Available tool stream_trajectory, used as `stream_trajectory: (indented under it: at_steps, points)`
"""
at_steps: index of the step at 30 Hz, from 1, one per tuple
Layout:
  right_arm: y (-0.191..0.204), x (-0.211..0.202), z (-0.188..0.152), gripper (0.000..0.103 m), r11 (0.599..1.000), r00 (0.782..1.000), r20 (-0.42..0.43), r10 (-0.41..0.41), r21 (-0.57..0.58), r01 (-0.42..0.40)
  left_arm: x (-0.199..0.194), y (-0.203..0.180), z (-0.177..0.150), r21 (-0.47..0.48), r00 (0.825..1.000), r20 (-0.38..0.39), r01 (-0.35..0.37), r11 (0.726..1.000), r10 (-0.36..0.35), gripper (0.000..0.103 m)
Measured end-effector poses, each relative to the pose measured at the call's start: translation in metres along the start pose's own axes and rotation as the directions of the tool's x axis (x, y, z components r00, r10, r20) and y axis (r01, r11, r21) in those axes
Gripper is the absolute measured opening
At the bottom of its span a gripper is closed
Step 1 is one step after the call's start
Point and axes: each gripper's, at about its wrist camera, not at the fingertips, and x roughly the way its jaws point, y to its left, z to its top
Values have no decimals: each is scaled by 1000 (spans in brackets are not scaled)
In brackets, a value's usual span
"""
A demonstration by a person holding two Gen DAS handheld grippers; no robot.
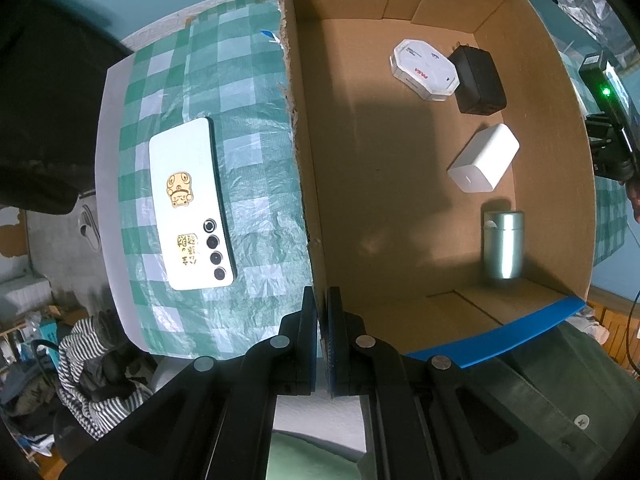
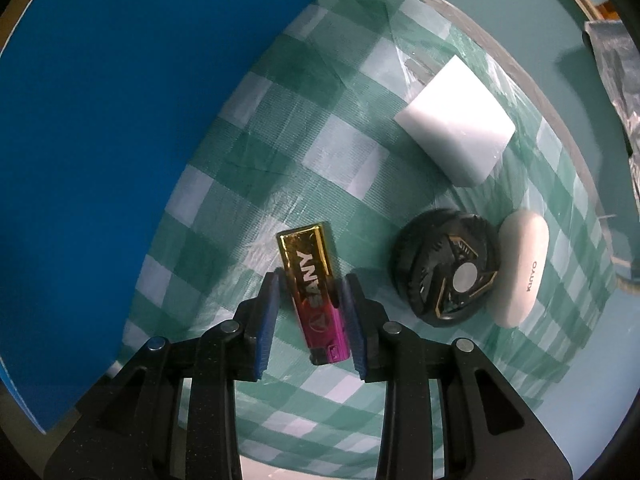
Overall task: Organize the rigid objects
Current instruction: 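Close the right tool on the gold-pink USB stick and lift it, then carry the gold-pink USB stick with the right tool over the box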
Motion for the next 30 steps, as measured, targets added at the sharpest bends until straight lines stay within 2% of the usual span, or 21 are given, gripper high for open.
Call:
stream_trajectory:
  at_steps: [4,7,12,19,30]
  points:
    - [-2,-6,-9,21,1000,1000,-3,10,26,-10,1,1,0,-1,1000,2,2,1000,-2,4]
    - [-3,-9,-9,21,996,998,4,57,70,-57,0,1,0,-1,1000,1,3,1000,-3,4]
    - [-2,-22,-12,21,992,996,21,88,92,-90,1,0,0,4,1000,1,2,1000,-2,4]
    - [-3,-45,-16,21,990,995,40,93,99,-96,1,0,0,8,1000,1,2,1000,-2,4]
    - [-8,-99,-29,21,991,989,114,98,76,-107,1,0,0,8,1000,2,3,1000,-3,4]
